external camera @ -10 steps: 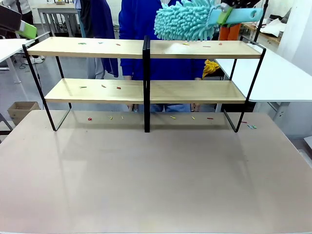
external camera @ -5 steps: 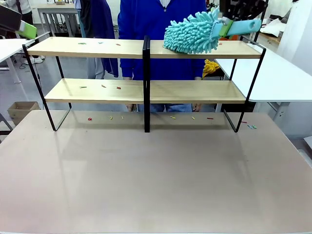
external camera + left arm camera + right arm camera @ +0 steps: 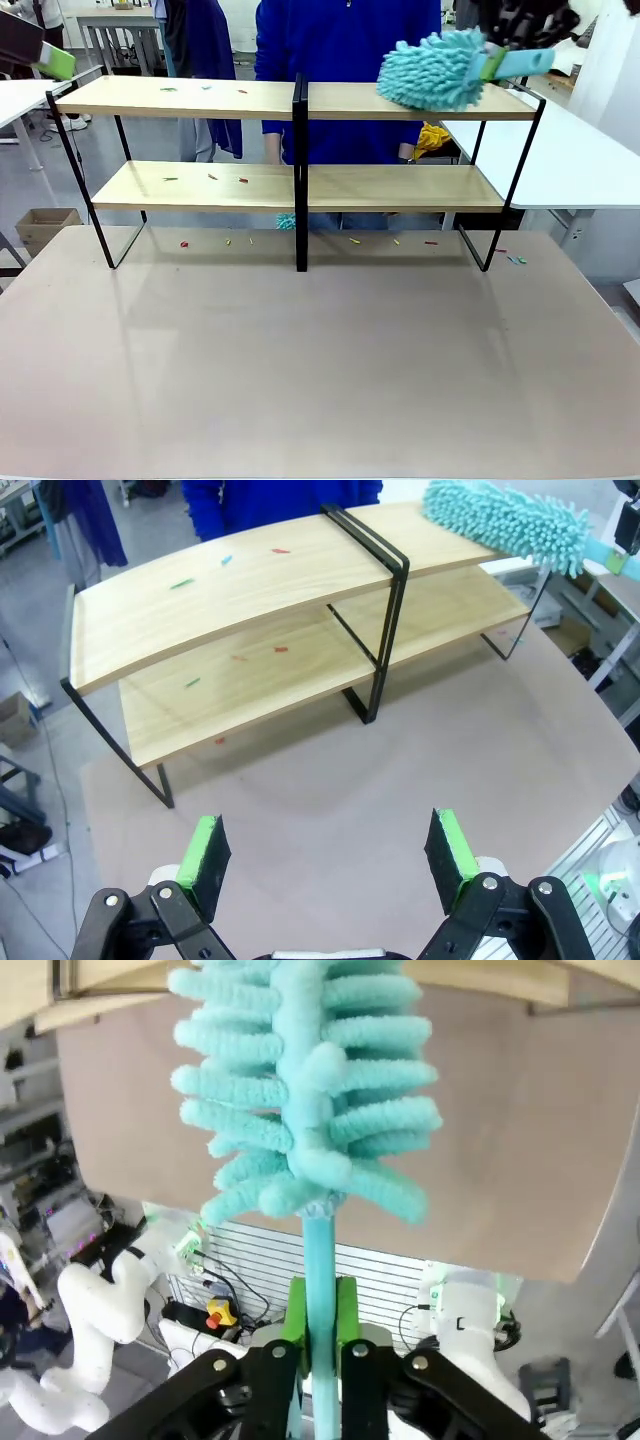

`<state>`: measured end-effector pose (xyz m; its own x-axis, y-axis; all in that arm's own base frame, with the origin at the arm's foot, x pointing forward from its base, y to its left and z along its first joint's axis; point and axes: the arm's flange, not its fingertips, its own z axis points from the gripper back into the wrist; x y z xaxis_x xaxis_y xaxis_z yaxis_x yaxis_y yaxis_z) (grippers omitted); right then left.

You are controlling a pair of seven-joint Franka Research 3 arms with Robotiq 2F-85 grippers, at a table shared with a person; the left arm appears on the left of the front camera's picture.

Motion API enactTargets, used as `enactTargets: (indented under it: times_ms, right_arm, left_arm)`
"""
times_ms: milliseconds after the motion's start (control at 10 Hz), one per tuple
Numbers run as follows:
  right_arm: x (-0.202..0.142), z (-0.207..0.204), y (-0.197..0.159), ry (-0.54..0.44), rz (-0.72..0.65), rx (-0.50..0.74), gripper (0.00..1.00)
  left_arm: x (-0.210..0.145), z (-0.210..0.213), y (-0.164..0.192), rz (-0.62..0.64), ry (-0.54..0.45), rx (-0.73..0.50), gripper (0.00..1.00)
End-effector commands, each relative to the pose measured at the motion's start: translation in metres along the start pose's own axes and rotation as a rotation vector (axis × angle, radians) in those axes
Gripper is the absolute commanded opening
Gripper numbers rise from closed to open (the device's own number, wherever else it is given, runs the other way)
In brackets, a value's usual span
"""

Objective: Clean the shelves.
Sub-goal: Clean a randomly selected level of the Shelf with the Duster.

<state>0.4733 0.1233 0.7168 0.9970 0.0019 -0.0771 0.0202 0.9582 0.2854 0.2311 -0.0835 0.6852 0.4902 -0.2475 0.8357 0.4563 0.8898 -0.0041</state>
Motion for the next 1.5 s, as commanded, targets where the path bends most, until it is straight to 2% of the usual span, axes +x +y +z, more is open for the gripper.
enactTargets:
  times_ms: [0, 100, 200, 500, 800, 1000, 1100, 1200, 1400]
  right_arm:
    - [-0.011, -0.003, -0.030, -0.016, -0.250, -0.055, 0.13]
    - [-0.014, 0.001, -0.051, -0.063, -0.396, -0.088, 0.13]
    - [-0.017, 0.005, -0.063, -0.097, -0.487, -0.108, 0.13]
    - [-0.019, 0.006, -0.052, -0.169, -0.385, -0.081, 0.13]
    - [-0.016, 0.004, -0.044, -0.136, -0.281, -0.015, 0.13]
    - [-0.030, 0.023, -0.051, -0.042, 0.024, 0.284, 0.13]
    - [-0.042, 0.038, -0.064, 0.007, 0.190, 0.384, 0.13]
    - [-0.061, 0.057, -0.084, 0.070, 0.368, 0.455, 0.13]
    - [-0.105, 0.099, -0.144, 0.003, 0.563, 0.484, 0.13]
  left_arm:
    - [0.000, 0.000, 0.000, -0.005, 0.000, -0.001, 1.00]
    - [0.000, 0.000, 0.000, -0.005, 0.000, -0.001, 1.00]
    - [0.000, 0.000, 0.000, -0.005, 0.000, -0.001, 1.00]
    - [0.000, 0.000, 0.000, -0.005, 0.000, -0.001, 1.00]
    - [0.000, 0.000, 0.000, -0.005, 0.000, -0.001, 1.00]
    - [0.000, 0.000, 0.000, -0.005, 0.000, -0.001, 1.00]
    - [0.000, 0.000, 0.000, -0.005, 0.000, -0.001, 1.00]
    - [0.000, 0.000, 0.000, -0.005, 0.000, -0.001, 1.00]
    - [0.000, 0.000, 0.000, -0.005, 0.000, -0.001, 1.00]
